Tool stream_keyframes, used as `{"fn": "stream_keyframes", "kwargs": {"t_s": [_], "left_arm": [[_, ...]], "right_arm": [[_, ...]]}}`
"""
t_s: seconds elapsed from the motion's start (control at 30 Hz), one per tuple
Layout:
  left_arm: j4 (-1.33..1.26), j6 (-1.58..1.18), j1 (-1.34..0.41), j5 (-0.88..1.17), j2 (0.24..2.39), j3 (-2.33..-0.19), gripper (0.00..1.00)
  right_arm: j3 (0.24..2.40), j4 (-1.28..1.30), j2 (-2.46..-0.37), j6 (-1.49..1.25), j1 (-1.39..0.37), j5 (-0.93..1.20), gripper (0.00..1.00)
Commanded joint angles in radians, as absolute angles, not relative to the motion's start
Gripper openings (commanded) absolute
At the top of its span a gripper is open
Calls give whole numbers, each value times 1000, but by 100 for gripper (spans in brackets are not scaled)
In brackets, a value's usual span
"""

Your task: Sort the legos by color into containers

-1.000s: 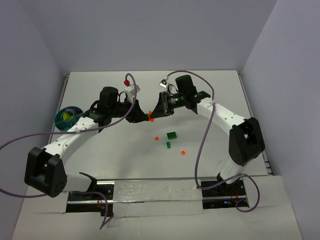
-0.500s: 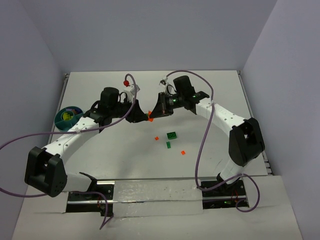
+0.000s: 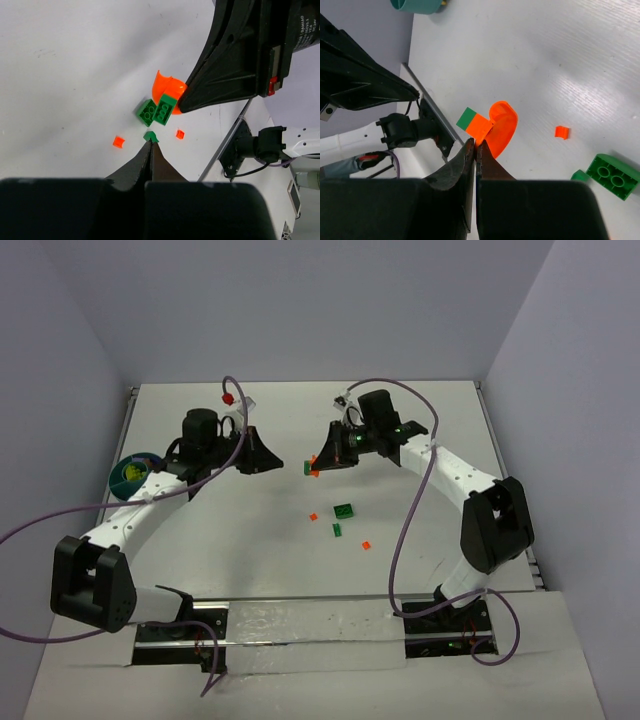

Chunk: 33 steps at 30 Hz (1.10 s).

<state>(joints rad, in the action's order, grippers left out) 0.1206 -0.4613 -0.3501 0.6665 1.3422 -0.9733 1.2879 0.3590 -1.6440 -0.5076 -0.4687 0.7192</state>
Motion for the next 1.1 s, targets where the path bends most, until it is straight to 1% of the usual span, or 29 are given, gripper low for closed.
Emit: {"fn": "stream_keyframes", "kwargs": {"t_s": [0.0,0.03,0.07,0.1,0.17,0.23,0.3,0.37,0.47,0.63,0.87,1.0,1.07], "left_arm": [[60,-473,-342,742,1327,-965,0],[54,-467,-342,753,1324,-963,0],[47,-450,-348,775,1324,-965,7],[52,-435,-358,790,1323,-972,18],[74,-396,-371,785,1321,-980,47],[113,-354,-391,761,1321,-994,60],[130,-329,-403,749,1321,-1003,66],[141,-304,-414,734,1327,-1014,66],[158,-275,-433,711,1339,-1037,65],[183,-246,-456,677,1355,-1065,56],[214,-216,-486,630,1382,-1089,48],[247,-192,-491,621,1394,-1091,42],[252,-187,-491,621,1393,-1085,36]], "right_arm": [[1285,345,-1619,-500,-454,746,0],[1285,344,-1621,-505,-453,755,0],[1287,340,-1626,-514,-452,768,0],[1289,331,-1633,-524,-450,785,0],[1287,314,-1649,-550,-451,828,0],[1278,274,-1655,-582,-449,888,0],[1267,235,-1663,-613,-454,922,0],[1267,224,-1663,-617,-461,951,0],[1266,209,-1660,-624,-469,971,0],[1278,236,-1657,-597,-482,953,0],[1304,279,-1653,-548,-511,939,0],[1295,278,-1640,-538,-511,936,0],[1290,276,-1637,-535,-511,937,0]]}}
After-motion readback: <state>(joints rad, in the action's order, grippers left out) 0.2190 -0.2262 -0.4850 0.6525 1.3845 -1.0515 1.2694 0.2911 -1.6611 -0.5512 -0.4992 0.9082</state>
